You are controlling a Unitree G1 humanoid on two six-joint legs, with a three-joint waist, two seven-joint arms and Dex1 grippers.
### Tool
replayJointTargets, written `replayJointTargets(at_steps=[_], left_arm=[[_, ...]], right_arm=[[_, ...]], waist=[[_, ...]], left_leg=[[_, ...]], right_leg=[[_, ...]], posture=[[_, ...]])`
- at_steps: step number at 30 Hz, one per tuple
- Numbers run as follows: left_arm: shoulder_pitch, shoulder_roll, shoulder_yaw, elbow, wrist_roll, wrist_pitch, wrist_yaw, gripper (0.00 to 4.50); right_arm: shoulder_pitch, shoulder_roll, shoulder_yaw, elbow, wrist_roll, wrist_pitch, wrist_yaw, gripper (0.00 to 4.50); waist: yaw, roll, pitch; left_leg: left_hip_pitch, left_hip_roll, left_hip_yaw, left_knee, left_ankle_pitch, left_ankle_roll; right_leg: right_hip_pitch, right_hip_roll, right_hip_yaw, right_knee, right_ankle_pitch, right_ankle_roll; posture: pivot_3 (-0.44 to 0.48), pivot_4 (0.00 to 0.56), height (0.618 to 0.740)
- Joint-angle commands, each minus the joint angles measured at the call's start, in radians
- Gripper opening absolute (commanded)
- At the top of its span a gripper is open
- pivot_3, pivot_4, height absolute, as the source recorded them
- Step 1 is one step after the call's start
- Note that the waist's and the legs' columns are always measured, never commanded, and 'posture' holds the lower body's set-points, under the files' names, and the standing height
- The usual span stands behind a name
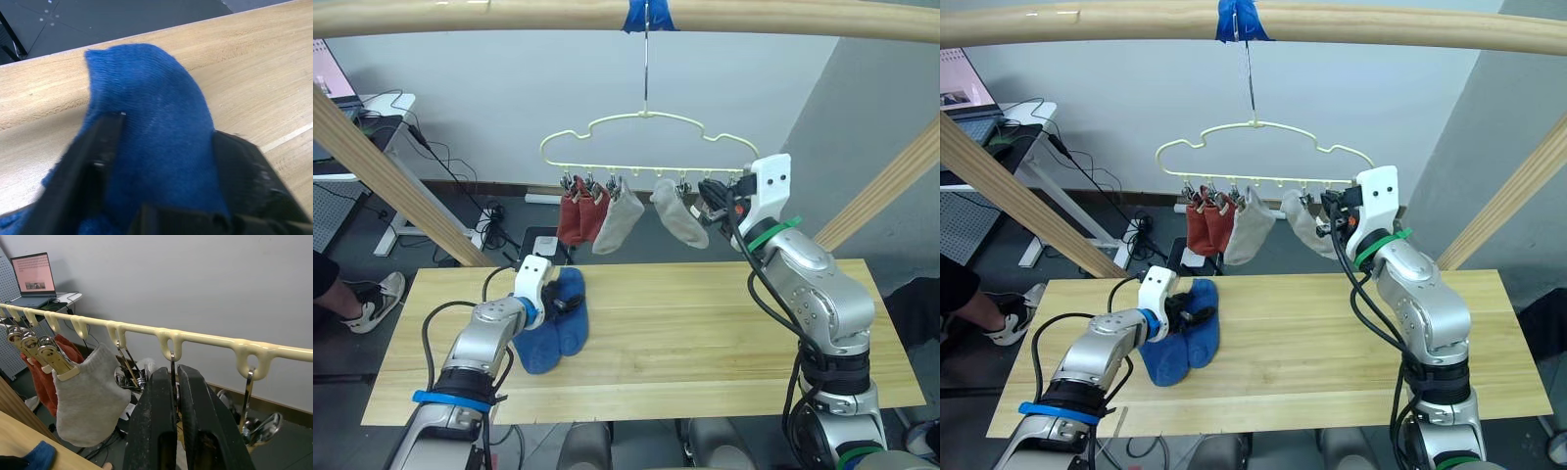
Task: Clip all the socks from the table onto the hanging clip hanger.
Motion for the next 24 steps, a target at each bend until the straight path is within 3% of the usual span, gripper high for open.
replayJointTargets(at_steps=[1,11,17,24], left_arm=[[-0.005,-0.005,-0.012,0.016,0.016,-0.031,-0.020,2.14],[-0.003,-0.035,-0.020,-0.006,0.005,-0.123,-0.087,0.02],[0.009,-0.028,-0.021,-0.174,-0.071,-0.269,-0.266,0.02],[-0.022,-0.024,-0.019,-0.288,-0.126,-0.485,-0.413,0.02]], right_arm=[[-0.002,-0.010,-0.020,-0.015,0.008,0.007,-0.005,0.00],[-0.001,-0.008,-0.023,-0.004,0.005,0.003,-0.006,0.00],[0.005,-0.016,-0.060,-0.008,0.052,0.049,0.013,0.00],[-0.040,-0.016,-0.200,0.003,0.232,0.255,0.003,0.00]], waist=[[0.000,0.000,0.000],[0.000,0.000,0.000],[0.002,0.000,0.000],[0.002,0.000,0.000]], left_leg=[[0.000,0.000,0.000,0.000,0.000,0.000],[0.000,0.000,0.000,0.000,0.000,0.000],[-0.001,0.000,-0.001,0.000,0.000,0.000],[-0.001,0.000,-0.001,0.000,0.000,0.000]], right_leg=[[0.000,0.000,0.000,0.000,0.000,0.000],[0.000,0.000,0.000,0.000,0.000,0.000],[0.000,0.000,-0.001,0.000,0.000,0.000],[0.001,0.000,-0.001,0.000,0.000,0.000]], posture=[[-0.071,0.245,0.740],[-0.069,0.248,0.740],[-0.070,0.254,0.740],[-0.071,0.255,0.740]])
